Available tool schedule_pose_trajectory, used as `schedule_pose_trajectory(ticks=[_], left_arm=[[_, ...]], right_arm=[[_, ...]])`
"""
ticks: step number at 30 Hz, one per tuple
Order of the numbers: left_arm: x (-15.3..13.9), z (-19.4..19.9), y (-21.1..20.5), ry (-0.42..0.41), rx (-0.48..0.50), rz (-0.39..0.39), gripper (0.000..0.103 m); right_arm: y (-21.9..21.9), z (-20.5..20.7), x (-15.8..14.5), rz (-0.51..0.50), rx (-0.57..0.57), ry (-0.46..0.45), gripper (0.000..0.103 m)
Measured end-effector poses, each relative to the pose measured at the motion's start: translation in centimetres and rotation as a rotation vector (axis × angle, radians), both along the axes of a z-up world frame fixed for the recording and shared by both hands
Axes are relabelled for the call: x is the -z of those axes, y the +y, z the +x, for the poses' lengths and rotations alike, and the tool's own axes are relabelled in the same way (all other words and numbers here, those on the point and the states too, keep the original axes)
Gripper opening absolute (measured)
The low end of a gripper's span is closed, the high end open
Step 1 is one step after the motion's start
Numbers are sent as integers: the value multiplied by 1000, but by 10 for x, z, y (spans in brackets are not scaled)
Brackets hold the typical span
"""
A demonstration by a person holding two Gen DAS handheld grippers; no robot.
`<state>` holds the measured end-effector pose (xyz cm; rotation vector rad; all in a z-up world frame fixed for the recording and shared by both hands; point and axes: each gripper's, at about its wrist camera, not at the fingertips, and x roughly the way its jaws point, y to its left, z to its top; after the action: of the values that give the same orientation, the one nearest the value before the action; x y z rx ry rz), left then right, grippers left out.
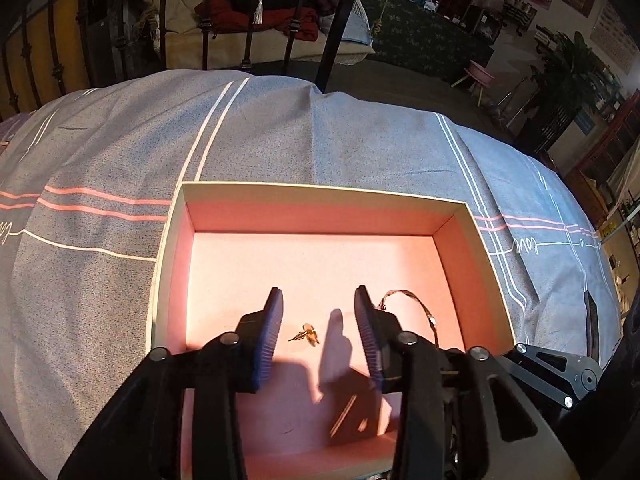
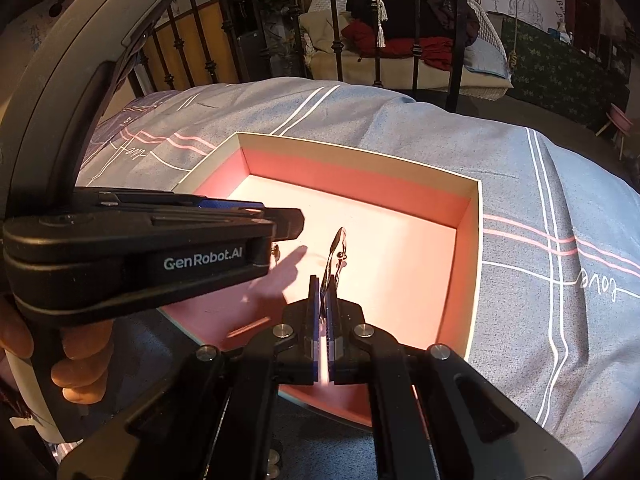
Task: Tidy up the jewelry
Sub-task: 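Open left gripper to drop the earring while right gripper releases the bangle into the box, then move both grippers back from the box to the jewelry pile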
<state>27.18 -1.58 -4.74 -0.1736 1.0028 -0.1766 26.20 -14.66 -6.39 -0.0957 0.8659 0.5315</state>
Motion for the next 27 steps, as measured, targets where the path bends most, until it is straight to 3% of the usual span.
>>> schedule_pose_trajectory(ticks=[3, 4, 5, 7, 12, 14, 16, 18, 22, 27], left_arm=[[-9, -4, -3, -29, -2, 26, 60], [-12, -6, -3, -39, -1, 24, 66], [-16, -8, -3, -47, -2, 24, 68], [-23, -13, -1, -65, -6, 15, 71], [-51, -41, 9, -135, 8, -30, 81], [-58, -59, 15, -164, 13, -41, 87], [-61, -78, 22, -180, 14, -48, 88], [-58, -96, 28, -179, 18, -38, 89], [-38, -133, 38, -148, 3, -21, 89], [-9, -167, 47, -76, 1, -9, 87]], right_arm=[[-1, -2, -3, 4, 2, -10, 10], [-1, -4, -4, 5, 4, -14, 31], [-2, -5, -6, 6, 9, -21, 62], [-5, -12, -13, 9, 29, -64, 80], [-21, -34, -35, 23, 104, -153, 88], [-31, -50, -45, 39, 143, -207, 96], [-43, -69, -52, 77, 172, -244, 96], [-56, -84, -55, 121, 192, -235, 96], [-70, -113, -44, 98, 243, -196, 96], [-76, -139, -23, 83, 239, -123, 86]])
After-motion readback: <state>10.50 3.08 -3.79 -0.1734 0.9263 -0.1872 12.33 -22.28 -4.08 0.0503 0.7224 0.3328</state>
